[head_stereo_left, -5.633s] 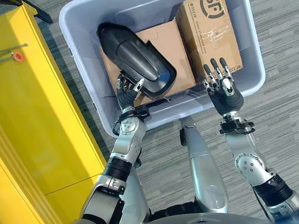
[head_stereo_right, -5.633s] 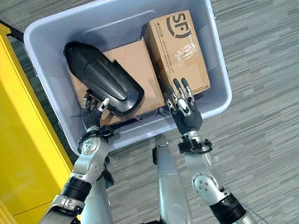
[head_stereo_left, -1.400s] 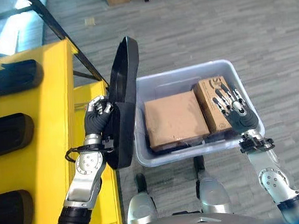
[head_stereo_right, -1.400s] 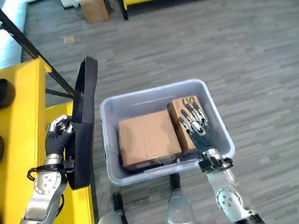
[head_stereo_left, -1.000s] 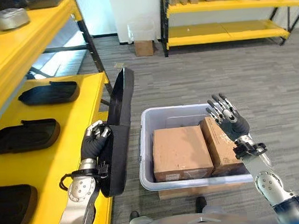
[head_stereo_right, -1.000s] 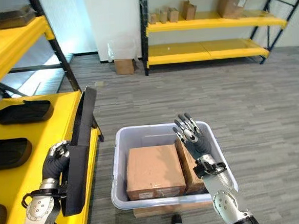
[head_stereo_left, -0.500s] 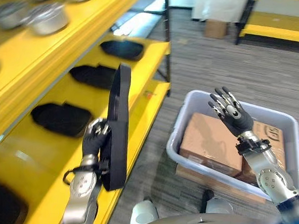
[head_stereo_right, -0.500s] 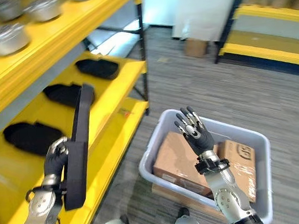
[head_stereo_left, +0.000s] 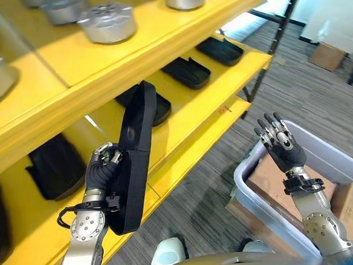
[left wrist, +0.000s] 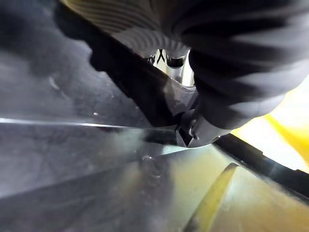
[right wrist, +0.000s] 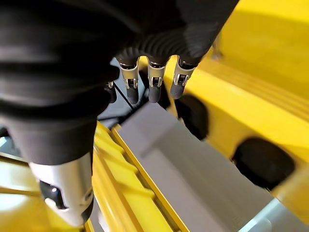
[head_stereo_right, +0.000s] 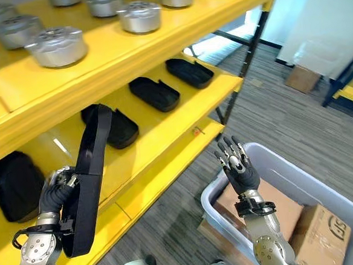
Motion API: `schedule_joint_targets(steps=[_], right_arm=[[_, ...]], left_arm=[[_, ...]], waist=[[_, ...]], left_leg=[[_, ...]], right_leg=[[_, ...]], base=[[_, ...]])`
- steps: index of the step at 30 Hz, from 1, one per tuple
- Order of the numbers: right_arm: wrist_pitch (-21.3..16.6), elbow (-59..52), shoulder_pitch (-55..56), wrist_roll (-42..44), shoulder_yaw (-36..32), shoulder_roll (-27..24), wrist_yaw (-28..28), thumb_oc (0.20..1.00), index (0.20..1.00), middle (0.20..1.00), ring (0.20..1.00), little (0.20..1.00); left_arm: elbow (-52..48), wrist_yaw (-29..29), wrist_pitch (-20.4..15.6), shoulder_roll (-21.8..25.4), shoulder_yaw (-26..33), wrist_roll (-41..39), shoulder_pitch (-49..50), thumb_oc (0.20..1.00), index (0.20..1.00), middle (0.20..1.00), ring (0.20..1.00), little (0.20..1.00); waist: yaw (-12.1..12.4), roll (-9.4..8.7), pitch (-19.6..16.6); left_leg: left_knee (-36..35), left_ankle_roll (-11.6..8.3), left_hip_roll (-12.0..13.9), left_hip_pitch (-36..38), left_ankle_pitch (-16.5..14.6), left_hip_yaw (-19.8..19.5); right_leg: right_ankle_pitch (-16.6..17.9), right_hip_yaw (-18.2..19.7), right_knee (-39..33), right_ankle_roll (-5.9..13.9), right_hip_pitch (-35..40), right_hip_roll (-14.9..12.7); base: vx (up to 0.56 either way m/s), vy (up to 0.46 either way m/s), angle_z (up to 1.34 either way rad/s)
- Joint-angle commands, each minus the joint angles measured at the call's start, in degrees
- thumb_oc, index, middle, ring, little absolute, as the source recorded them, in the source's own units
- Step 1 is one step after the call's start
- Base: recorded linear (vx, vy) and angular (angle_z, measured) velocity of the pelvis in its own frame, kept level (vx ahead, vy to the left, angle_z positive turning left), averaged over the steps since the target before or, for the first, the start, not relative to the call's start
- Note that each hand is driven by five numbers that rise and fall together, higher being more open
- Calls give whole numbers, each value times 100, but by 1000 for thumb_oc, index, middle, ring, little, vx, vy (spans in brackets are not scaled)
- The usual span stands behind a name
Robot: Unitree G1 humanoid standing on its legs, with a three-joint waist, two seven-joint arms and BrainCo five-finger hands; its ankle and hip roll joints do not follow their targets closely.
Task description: Move parts from the plastic box to the shelf.
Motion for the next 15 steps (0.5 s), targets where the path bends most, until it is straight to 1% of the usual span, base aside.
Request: schedule_joint_targets(steps=[1,3,4,5,6,7,9,10,11,12,13,14,15], right_arm=[[-157,-49,-395,-34,86,43,136,1000,1000,1000,1000,1000],[-147,-49,-429,-63,108,43,121,1000,1000,1000,1000,1000],[-156,-42,-463,-69,134,62,95,1000,1000,1000,1000,1000],[-157,-40,-465,-70,133,67,95,1000,1000,1000,1000,1000],[-164,-45,-466,-87,137,114,57,1000,1000,1000,1000,1000],[-165,-45,-468,-90,135,120,54,1000,1000,1000,1000,1000],[-172,-34,-452,-84,142,228,35,1000,1000,1000,1000,1000],[-144,-38,-443,-92,191,308,49,1000,1000,1000,1000,1000],[-145,-37,-446,-94,196,313,49,1000,1000,1000,1000,1000],[-137,-63,-527,-74,368,404,64,1000,1000,1000,1000,1000],[-139,-58,-540,-74,377,407,63,1000,1000,1000,1000,1000],[-137,-53,-626,-67,472,420,64,1000,1000,1000,1000,1000],[-122,-85,-750,-38,621,376,85,1000,1000,1000,1000,1000]], left_arm=[[-840,44,-560,138,235,224,-196,200,200,200,200,200],[-866,63,-572,165,297,299,-193,200,200,200,200,200],[-874,106,-571,216,312,369,-216,200,200,200,200,200],[-876,110,-568,220,309,374,-218,200,200,200,200,200],[-863,125,-551,255,306,414,-268,200,200,200,200,200],[-861,128,-550,260,303,417,-273,200,200,200,200,200],[-862,155,-550,329,318,516,-341,200,200,200,200,200],[-858,187,-566,371,344,621,-365,200,200,200,200,200],[-855,192,-566,374,348,627,-366,200,200,200,200,200],[-819,312,-586,476,339,717,-485,200,200,200,200,200],[-810,318,-591,478,347,720,-492,200,200,200,200,200],[-759,374,-618,522,330,753,-557,200,200,200,200,200],[-671,406,-636,544,194,698,-721,200,200,200,200,200]], waist=[[68,100,59],[165,51,47],[225,21,45],[218,15,48],[256,5,35],[248,-3,37],[255,11,27],[213,32,4],[214,27,4],[80,48,30],[101,44,30],[29,36,89],[-146,80,124]], left_leg=[[-1082,-97,85,1108,-51,-53],[-1055,-66,-30,1013,-68,-165],[-1012,-28,-159,944,-83,-251],[-1006,-18,-170,941,-84,-260],[-1015,17,-313,908,-96,-329],[-1013,29,-328,905,-94,-339],[-1077,82,-470,900,-69,-395],[-1220,115,-538,949,-23,-425],[-1240,120,-543,958,-12,-421],[-1383,171,-531,1003,101,-530],[-1395,173,-530,1004,103,-501],[-1425,229,-546,954,256,-501],[-1427,340,-502,879,435,-570]], right_leg=[[271,-49,-59,674,-148,-119],[464,-52,-250,787,-70,-169],[655,-64,-358,867,-1,-234],[678,-73,-373,881,10,-242],[890,-77,-456,991,64,-347],[916,-86,-471,1009,75,-359],[1097,-118,-582,1112,132,-472],[1233,-25,-611,1148,106,-508],[1243,-17,-612,1151,101,-512],[1342,608,-504,1144,-129,-404],[1336,652,-475,1144,-170,-408],[1240,1192,-329,952,-448,-258],[666,2278,315,730,-734,545]], base=[[33,151,45],[21,155,47],[21,177,32],[17,275,23],[8,158,24],[3,224,31],[-21,244,39],[-22,234,35],[-28,230,25],[-21,102,17],[-120,163,27],[-189,216,27],[-194,211,27]])
